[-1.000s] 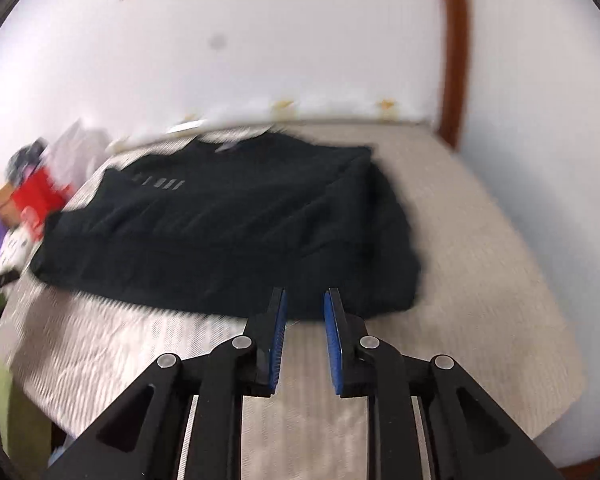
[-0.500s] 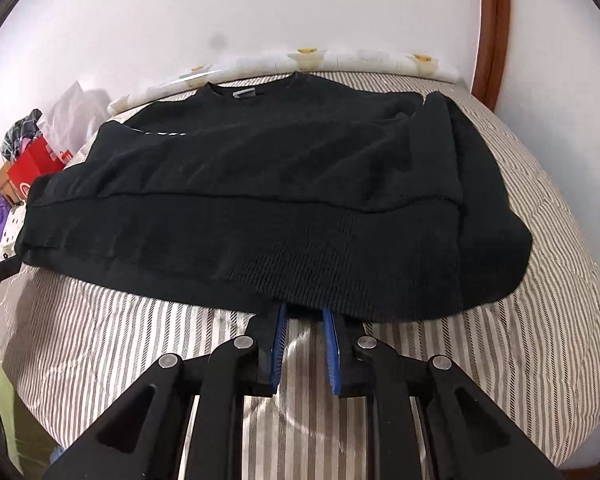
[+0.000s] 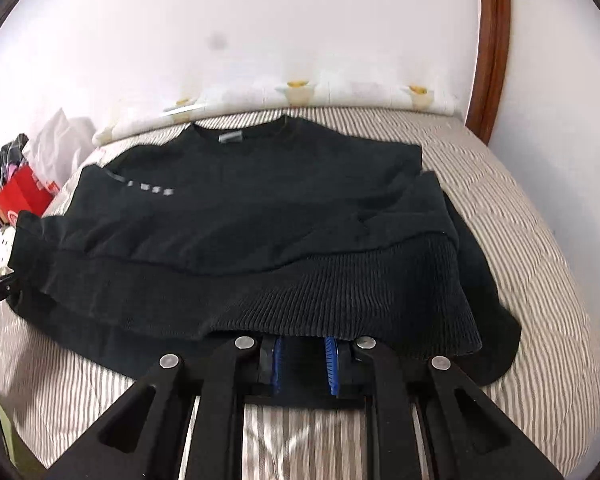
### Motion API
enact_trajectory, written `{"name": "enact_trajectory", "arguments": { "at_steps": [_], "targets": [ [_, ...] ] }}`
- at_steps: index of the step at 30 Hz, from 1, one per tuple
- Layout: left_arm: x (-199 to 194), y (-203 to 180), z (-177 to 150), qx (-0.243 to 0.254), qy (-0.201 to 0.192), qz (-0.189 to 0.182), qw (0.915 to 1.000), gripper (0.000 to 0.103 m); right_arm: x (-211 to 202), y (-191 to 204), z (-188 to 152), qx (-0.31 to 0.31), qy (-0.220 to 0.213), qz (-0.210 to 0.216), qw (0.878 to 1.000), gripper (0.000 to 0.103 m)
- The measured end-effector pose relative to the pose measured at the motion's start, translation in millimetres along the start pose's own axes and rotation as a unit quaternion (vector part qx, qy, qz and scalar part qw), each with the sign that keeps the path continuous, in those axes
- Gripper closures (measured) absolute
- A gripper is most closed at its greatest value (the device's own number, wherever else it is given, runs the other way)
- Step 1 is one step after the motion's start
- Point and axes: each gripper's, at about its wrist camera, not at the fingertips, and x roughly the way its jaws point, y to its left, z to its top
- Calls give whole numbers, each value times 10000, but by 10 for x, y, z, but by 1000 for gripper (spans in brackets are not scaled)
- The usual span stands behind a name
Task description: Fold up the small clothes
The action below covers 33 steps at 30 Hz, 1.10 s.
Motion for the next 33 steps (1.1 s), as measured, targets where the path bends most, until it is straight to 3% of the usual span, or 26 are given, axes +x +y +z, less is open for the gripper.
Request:
{"name": "enact_trajectory", "arguments": {
  "at_steps": [14, 18, 22, 24, 26, 29, 33],
  "targets": [
    [291, 180, 671, -337, -471, -134, 9982, 77, 585, -133, 751, 327, -184, -173, 9991, 89],
    [481, 228, 870, -342, -474, 30, 9983, 77, 866, -268, 964, 498, -73, -337, 9982, 89],
    [637, 254, 1039, -457, -372, -41, 9983, 77, 968, -418, 1121, 708, -57, -429, 9966, 84],
    [629, 225, 1098, -392, -458, -100, 9981, 74, 905, -477, 1157, 739, -202, -403, 9962, 75],
    [603, 209, 1133, -259, -557, 23, 9981, 63, 870, -507, 1176, 651, -295, -443, 9965, 50],
    [551, 268, 1146, -29, -700, 279, 9972, 55, 954, -514, 1212, 271, -203, -593, 9977, 47],
    [624, 421, 1162, 153, -606, 881, 9941, 55, 1208, -547, 1245, 22, 135, -883, 9960, 47]
  ]
}}
